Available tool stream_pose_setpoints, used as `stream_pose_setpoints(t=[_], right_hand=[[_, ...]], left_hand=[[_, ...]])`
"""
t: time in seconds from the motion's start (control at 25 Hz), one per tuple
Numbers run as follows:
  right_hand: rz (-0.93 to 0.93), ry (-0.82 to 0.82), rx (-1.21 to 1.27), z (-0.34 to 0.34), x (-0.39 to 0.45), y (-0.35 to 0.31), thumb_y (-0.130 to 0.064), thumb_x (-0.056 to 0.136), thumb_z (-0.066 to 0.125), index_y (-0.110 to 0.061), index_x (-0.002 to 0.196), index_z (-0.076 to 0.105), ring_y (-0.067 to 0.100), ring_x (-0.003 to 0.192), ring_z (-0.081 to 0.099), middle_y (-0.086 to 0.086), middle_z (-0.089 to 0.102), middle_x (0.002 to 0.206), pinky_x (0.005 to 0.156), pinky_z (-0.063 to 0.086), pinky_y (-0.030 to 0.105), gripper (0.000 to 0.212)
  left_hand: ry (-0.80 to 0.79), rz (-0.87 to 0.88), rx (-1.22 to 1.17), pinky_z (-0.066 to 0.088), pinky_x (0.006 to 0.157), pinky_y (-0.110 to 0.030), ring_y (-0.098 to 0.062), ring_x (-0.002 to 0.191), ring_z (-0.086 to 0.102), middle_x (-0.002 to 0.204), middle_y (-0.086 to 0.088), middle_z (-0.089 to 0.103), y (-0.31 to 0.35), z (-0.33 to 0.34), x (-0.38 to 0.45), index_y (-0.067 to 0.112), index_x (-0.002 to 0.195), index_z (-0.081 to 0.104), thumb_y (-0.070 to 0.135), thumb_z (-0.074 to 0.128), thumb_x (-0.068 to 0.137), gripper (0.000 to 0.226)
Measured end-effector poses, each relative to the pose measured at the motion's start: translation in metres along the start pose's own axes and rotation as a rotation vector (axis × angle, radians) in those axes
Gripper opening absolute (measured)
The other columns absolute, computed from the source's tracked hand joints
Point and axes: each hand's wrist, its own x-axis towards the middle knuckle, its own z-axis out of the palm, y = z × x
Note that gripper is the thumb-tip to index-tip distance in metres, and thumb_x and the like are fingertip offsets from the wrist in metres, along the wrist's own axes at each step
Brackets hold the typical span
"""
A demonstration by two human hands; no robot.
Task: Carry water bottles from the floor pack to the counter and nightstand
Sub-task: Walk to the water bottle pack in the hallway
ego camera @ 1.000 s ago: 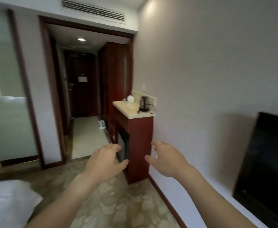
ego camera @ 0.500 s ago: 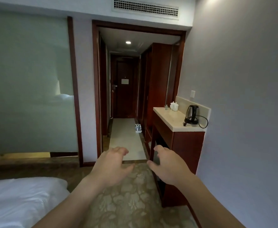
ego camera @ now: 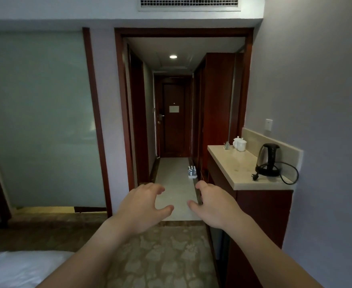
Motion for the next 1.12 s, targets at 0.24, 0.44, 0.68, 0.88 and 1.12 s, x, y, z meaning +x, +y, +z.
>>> stream_pose_setpoints(t=[0.24,0.44,0.68,0.88,1.12], right_hand=[[-0.049,-0.033,-0.022,0.04,0.132,0.032,-0.055,0.09,0.052,-0.019,0.13,0.047,0.015,0.085,0.064,-0.001,0.064,0.102,0.076,0.057,0.039,0.054],[-0.044,-0.072,-0.087,0.105,0.267,0.051,-0.056,0.088,0.053,-0.021,0.129,0.048,0.015,0.086,0.064,-0.002,0.065,0.103,0.077,0.057,0.038,0.055],[0.054,-0.027,-0.113,0.132,0.441,0.067,-0.053,0.089,0.055,-0.024,0.128,0.048,0.011,0.077,0.063,-0.005,0.063,0.098,0.072,0.058,0.035,0.049],[0.157,-0.023,-0.138,0.148,0.558,0.113,-0.048,0.092,0.056,-0.022,0.135,0.045,0.013,0.088,0.061,-0.002,0.063,0.11,0.077,0.056,0.029,0.051],[0.199,-0.051,-0.128,0.213,0.72,0.194,-0.047,0.092,0.056,-0.022,0.131,0.046,0.01,0.081,0.06,-0.004,0.061,0.1,0.073,0.056,0.028,0.047]], left_hand=[[-0.002,-0.066,-0.03,0.045,0.102,-0.028,-0.006,0.122,0.05,0.136,0.015,0.054,-0.049,0.034,0.11,0.034,0.134,0.05,0.06,0.058,0.084,0.058],[0.018,-0.041,-0.056,0.046,0.102,-0.03,-0.008,0.121,0.051,0.134,0.013,0.055,-0.131,0.072,0.231,0.028,0.136,0.05,0.058,0.058,0.084,0.061],[0.005,0.018,-0.076,0.046,0.102,-0.033,-0.009,0.122,0.051,0.135,0.009,0.055,-0.215,0.087,0.41,0.025,0.137,0.049,0.055,0.057,0.086,0.06],[-0.043,0.059,-0.089,0.045,0.102,-0.032,-0.009,0.122,0.05,0.134,0.01,0.054,-0.249,0.118,0.535,0.026,0.137,0.049,0.055,0.057,0.086,0.059],[-0.063,0.064,-0.07,0.045,0.102,-0.03,-0.007,0.121,0.05,0.134,0.012,0.054,-0.312,0.19,0.7,0.028,0.137,0.048,0.055,0.058,0.085,0.059]])
